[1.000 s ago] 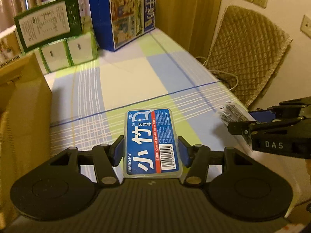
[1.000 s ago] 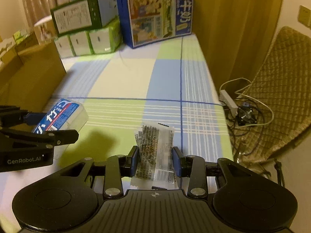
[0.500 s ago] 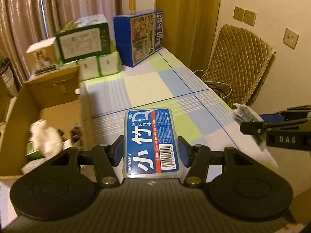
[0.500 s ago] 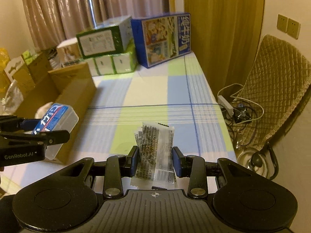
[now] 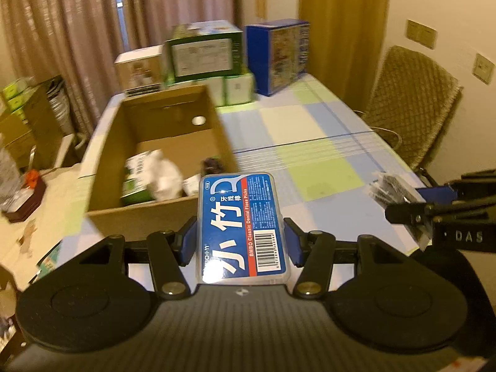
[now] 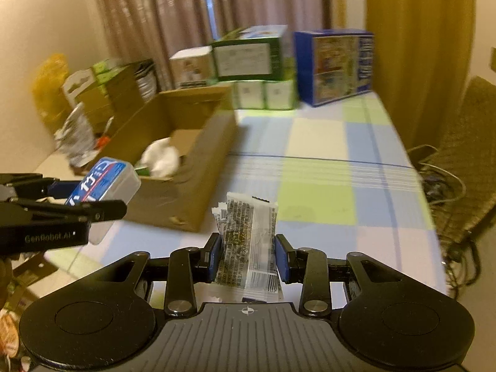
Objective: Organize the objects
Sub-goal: 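Carry the toothpick case and snack packet over the cardboard box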
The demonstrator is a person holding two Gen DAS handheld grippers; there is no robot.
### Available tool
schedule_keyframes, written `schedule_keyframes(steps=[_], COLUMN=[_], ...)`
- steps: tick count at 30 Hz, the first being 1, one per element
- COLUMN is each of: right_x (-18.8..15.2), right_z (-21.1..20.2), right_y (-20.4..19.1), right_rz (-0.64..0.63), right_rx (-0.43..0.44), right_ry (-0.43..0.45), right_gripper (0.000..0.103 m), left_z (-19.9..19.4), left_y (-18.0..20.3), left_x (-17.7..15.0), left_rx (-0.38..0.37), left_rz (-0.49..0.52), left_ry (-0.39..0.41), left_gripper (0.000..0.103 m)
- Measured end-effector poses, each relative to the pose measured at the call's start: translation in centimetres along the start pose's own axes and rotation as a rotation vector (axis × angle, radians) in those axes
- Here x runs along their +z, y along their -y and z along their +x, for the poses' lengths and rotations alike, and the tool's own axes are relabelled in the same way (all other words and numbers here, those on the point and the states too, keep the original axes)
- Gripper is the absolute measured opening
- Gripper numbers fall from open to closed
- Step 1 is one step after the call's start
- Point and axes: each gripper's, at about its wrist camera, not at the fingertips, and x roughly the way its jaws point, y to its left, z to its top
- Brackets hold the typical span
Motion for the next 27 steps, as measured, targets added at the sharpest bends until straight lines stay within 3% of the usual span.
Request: schedule_keyframes(steps=[10, 27], right_x=[0.4, 2.1], right_z=[1.4, 3.4], right_y=[-4.3, -6.7], right_rz=[-0.08, -0.13], right_rx=[0.067, 0.087], right_ry=[0.001, -0.004], right_gripper=[0.034, 0.034], left_z=[-2.2, -2.4], left_y=[-3.8, -6.2], left_x=[-0.8, -1.2], left_rx=[0.078, 0.077], left_rz=[-0.049, -0.076], left_ry=[0.011, 0.006], left_gripper=[0.052, 0.052])
